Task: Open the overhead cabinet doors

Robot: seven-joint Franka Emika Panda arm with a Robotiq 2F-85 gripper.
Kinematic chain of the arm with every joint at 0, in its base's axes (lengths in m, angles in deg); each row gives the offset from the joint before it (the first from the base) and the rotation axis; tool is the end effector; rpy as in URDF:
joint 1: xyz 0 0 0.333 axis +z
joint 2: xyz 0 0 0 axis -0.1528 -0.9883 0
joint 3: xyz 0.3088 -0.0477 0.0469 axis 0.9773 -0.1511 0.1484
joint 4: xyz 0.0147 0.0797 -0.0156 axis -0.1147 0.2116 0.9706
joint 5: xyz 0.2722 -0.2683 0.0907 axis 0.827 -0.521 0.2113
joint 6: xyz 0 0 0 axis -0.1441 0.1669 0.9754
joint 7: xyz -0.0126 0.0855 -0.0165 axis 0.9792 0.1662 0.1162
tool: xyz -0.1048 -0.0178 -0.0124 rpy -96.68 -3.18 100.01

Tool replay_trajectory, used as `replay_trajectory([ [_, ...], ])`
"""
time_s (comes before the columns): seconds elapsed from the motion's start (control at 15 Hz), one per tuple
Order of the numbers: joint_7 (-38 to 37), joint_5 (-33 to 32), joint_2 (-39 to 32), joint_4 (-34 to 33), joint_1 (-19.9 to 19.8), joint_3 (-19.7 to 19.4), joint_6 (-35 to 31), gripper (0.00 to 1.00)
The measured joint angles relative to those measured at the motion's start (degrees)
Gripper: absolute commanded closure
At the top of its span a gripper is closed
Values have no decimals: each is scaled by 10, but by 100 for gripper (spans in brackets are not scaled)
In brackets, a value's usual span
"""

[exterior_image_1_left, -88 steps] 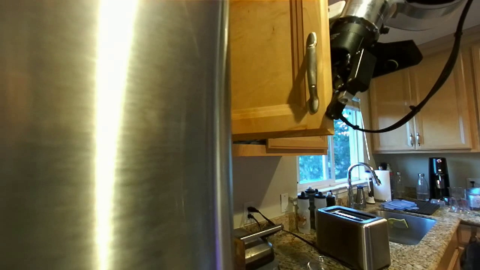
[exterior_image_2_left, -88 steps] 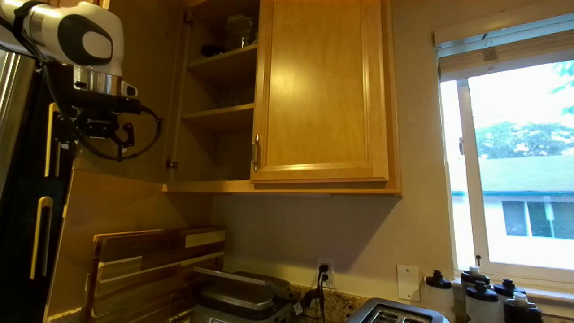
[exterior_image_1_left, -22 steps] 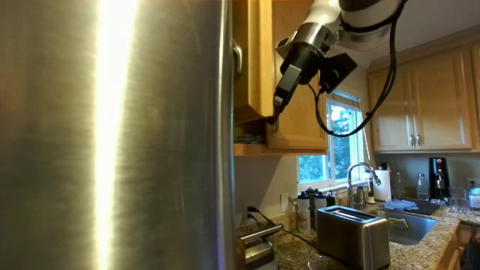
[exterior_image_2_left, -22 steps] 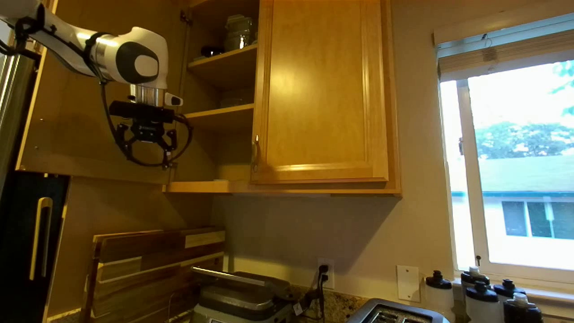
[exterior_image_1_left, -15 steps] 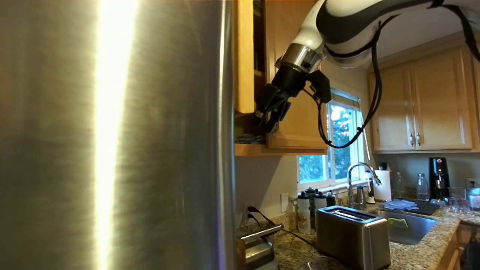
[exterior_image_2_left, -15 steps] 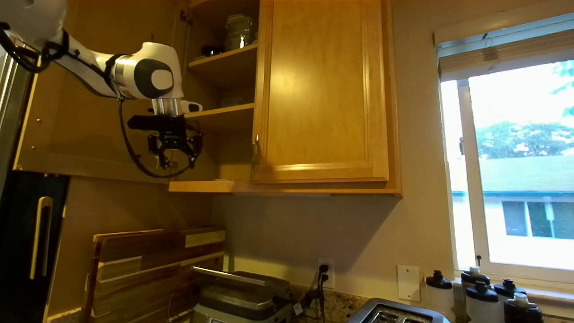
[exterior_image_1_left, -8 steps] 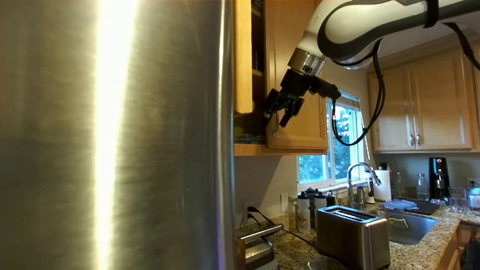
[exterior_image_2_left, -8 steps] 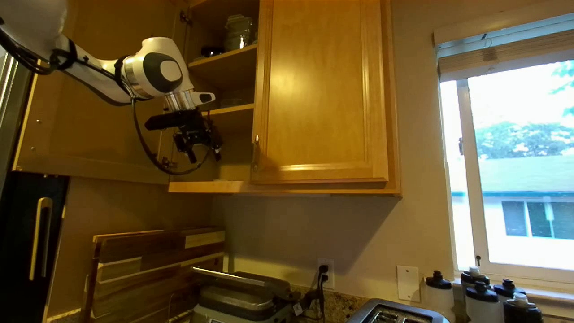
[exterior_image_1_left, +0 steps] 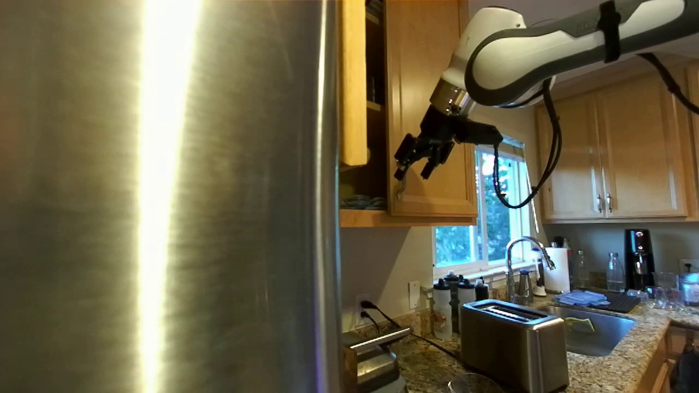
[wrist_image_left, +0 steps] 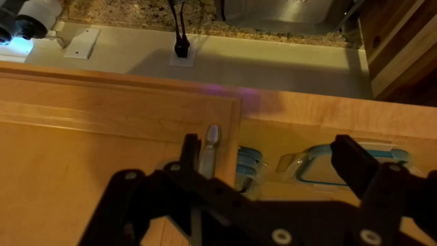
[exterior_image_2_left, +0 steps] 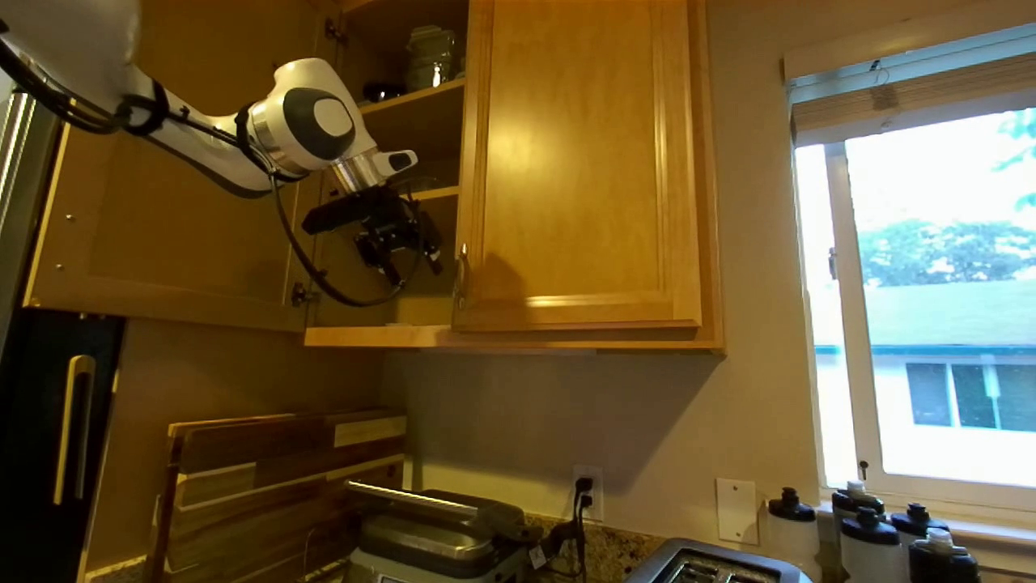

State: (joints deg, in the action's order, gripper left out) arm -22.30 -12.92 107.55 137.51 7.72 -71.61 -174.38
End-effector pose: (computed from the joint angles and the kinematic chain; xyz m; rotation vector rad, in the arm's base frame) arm 0.4514 0.0632 0.7323 2.7850 0.0578 1.1685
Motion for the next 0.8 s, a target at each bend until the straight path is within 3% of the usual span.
replay_trajectory([
  [0.8, 8, -8, -37, -1, -15, -27, -93, 0],
])
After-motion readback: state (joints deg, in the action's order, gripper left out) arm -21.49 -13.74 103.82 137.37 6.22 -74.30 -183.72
